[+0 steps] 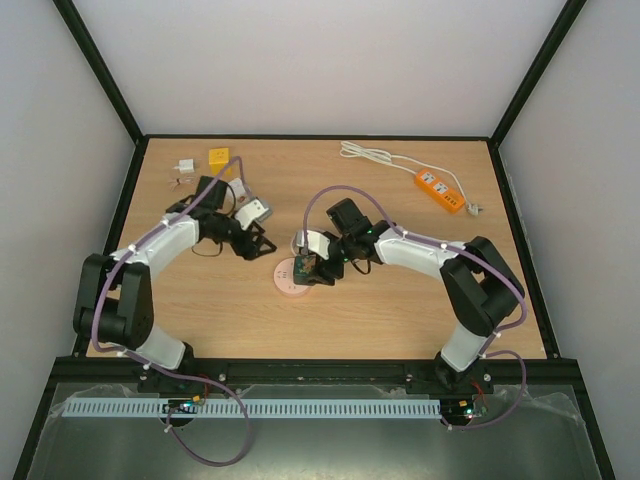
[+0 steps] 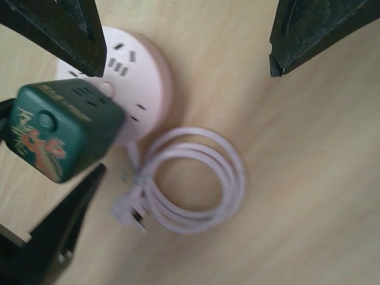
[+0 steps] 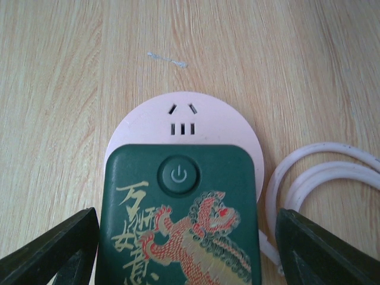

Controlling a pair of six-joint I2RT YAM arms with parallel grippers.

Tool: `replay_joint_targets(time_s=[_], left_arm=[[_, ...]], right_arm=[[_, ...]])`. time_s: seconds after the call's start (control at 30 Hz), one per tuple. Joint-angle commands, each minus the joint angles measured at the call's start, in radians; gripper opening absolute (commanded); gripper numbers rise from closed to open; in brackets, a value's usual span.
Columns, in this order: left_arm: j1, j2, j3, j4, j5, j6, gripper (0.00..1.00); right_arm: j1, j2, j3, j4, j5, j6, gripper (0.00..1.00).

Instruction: Pull the plug off the socket

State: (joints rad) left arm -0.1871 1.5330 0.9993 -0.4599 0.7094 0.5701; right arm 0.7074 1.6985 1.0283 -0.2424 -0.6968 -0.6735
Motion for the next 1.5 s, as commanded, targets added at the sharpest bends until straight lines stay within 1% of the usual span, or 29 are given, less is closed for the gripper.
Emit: replay_joint_targets(time_s=[0.0,0.07,0.27,0.53,0.7,0.87,1.13,1.23,1.37,1.47], left_arm=[[-0.076,-0.032,-0.055,0.007,-0.045,-0.138,0.75],[-0.105,-0.019,-0.078,0.026,-0.081,-0.206,0.73],[-0.116,0.044,-0.095,0.008,-0.092,-0.277,0.66],[-0.145,0.068,-0.141,0.036,-0.089,-0.288,0.67],[-0.187,0.106,-0.130,0.051,-0.130,-0.303,0.66],[-0.217,0.122,-0.138,0.074,-0.166,-0.310,0.62],[-0.231,0.164,-0.140,0.083,-0.283,-0.303,0.57],[-0.233,0.171,-0.149,0.084,-0.314,-0.305,0.54],[-0.233,0.188,-0.145,0.085,-0.346,-0.307,0.52],[-0.235,0.197,-0.142,0.084,-0.366,-0.308,0.51]], right_arm=[[0.006,0.021,0.022,0.001,-0.015,0.012,0.77],[0.005,0.024,0.019,0.023,-0.008,0.035,0.75],[0.019,0.022,-0.011,0.045,0.002,0.046,0.75],[0.047,0.044,-0.014,0.070,0.011,0.061,0.74],[0.064,0.052,-0.013,0.077,0.031,0.066,0.68],[0.063,0.046,-0.020,0.079,0.045,0.068,0.60],[0.064,0.015,-0.021,0.094,0.033,0.082,0.44],[0.064,0.007,-0.011,0.090,0.030,0.093,0.43],[0.064,-0.004,-0.003,0.091,0.032,0.098,0.36],[0.064,-0.017,0.001,0.089,0.031,0.100,0.34]])
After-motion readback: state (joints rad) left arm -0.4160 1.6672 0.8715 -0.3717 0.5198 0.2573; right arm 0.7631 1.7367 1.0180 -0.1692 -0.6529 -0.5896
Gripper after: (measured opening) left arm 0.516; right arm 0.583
